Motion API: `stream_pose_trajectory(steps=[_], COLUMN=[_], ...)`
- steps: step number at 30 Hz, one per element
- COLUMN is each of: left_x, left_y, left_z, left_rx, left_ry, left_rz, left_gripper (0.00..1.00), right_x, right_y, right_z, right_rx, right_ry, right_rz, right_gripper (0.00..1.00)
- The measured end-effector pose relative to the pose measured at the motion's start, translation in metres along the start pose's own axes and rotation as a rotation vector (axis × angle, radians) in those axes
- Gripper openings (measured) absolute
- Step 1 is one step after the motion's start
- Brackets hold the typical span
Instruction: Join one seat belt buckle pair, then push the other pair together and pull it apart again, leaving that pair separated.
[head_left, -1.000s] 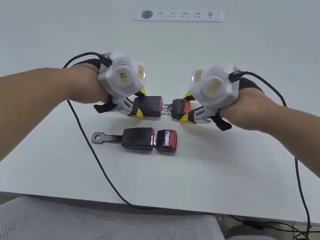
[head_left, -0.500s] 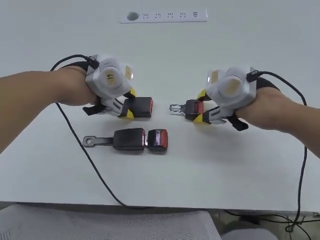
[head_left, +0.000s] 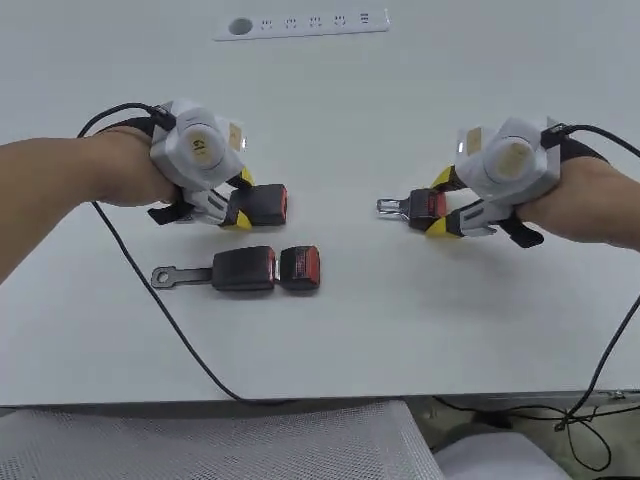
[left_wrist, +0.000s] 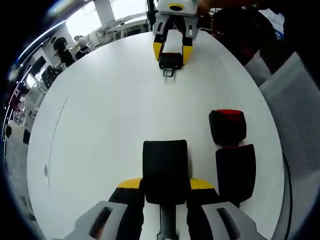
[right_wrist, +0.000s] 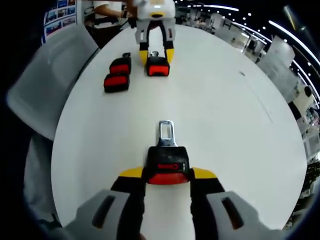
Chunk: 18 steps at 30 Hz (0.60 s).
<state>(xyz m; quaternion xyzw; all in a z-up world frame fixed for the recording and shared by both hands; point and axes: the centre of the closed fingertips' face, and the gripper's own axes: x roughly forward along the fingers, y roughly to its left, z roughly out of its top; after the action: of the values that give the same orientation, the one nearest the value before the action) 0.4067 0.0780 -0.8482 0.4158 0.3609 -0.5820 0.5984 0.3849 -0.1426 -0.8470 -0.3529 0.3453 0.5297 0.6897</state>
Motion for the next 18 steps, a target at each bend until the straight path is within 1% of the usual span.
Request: stream_pose_trajectory(steps=[5,9,14,16,18], left_x=[0.0,0.0,0.0,0.0,-0.001], left_y=[0.0,-0.001,-0.001,-0.002,-0.002], left_z=[0.0,0.0,0.0,0.001,0.002], left_rx=[0.003,0.004,0.011,0.025,0.059], left_ry=[0.01,0.014,0.028,0.035,0.036], left_rz=[0.003,0.006,0.011,0.019,0.032], left_gripper=[0.32,0.32,0.32,0.32,0.32], right_x=[-0.006,-0.008,-0.01,-0.01,-0.01], right_y=[0.001,0.001,0.0,0.001,0.0], right_z=[-0.011,-0.015,-0.018,-0.018,-0.018], right_rx=[0.005,0.0,0.0,-0.004,-0.003], right_ry=[0.018,0.025,0.039,0.037,0.037], right_rz=[0.007,0.018,0.012,0.007,0.0], right_gripper=[0.35,0.35,0.35,0.35,0.35])
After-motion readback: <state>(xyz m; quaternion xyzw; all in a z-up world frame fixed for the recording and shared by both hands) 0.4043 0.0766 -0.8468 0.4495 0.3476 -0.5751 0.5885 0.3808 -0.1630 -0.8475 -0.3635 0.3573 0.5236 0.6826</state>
